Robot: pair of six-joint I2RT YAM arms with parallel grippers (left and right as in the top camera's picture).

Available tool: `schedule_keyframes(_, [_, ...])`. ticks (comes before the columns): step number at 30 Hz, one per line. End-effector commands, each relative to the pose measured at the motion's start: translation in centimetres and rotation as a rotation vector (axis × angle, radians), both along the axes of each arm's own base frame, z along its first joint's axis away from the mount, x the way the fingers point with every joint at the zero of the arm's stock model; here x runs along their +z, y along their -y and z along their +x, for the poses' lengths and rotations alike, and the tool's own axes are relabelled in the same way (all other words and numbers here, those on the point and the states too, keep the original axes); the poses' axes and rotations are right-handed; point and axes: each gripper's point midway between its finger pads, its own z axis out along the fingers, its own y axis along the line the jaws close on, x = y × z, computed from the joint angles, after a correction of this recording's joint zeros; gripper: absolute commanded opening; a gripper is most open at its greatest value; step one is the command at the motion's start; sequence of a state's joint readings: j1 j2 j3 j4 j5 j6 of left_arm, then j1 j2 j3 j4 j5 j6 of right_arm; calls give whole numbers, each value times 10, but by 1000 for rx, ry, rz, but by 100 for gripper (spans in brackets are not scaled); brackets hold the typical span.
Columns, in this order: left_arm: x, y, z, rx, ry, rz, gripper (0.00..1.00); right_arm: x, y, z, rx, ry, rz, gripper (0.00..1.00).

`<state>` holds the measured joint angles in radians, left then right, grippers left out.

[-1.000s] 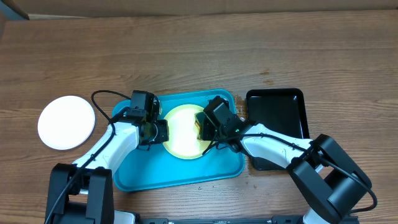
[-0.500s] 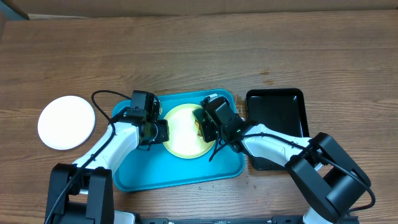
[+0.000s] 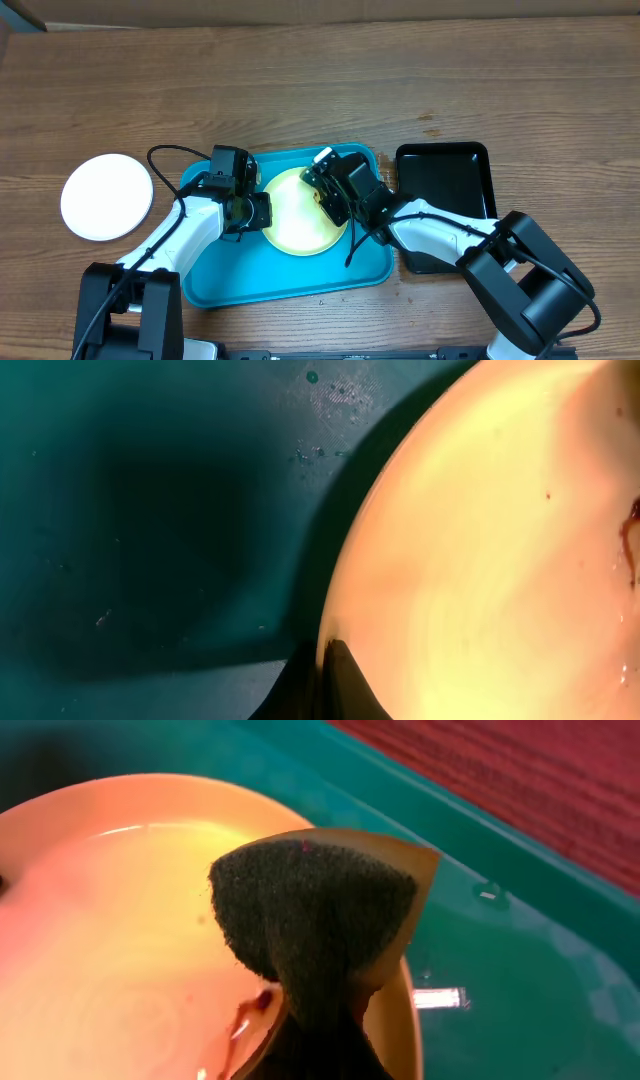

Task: Clean dirty plates on tray and stack at the side
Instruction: 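Scrub the yellow plate center with the right gripper's sponge in circles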

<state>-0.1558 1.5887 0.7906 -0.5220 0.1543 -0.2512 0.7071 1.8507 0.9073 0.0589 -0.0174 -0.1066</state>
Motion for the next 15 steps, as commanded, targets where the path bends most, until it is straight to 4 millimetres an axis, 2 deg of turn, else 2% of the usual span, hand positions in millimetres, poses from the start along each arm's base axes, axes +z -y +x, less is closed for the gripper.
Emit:
schedule_keyframes(1, [-4, 0, -5, -40, -11, 8, 4, -5, 5, 3, 42, 42, -52, 4])
schedule_keyframes(7, [-5, 0, -5, -40, -11, 8, 4, -6, 3, 0, 59, 30, -44, 6])
schedule_keyframes(11, [-4, 0, -5, -39, -10, 8, 4, -13, -6, -24, 146, -74, 1, 11])
schedule_keyframes(15, [-5, 0, -5, -39, -10, 8, 4, -22, -1, -38, 160, -147, -18, 13])
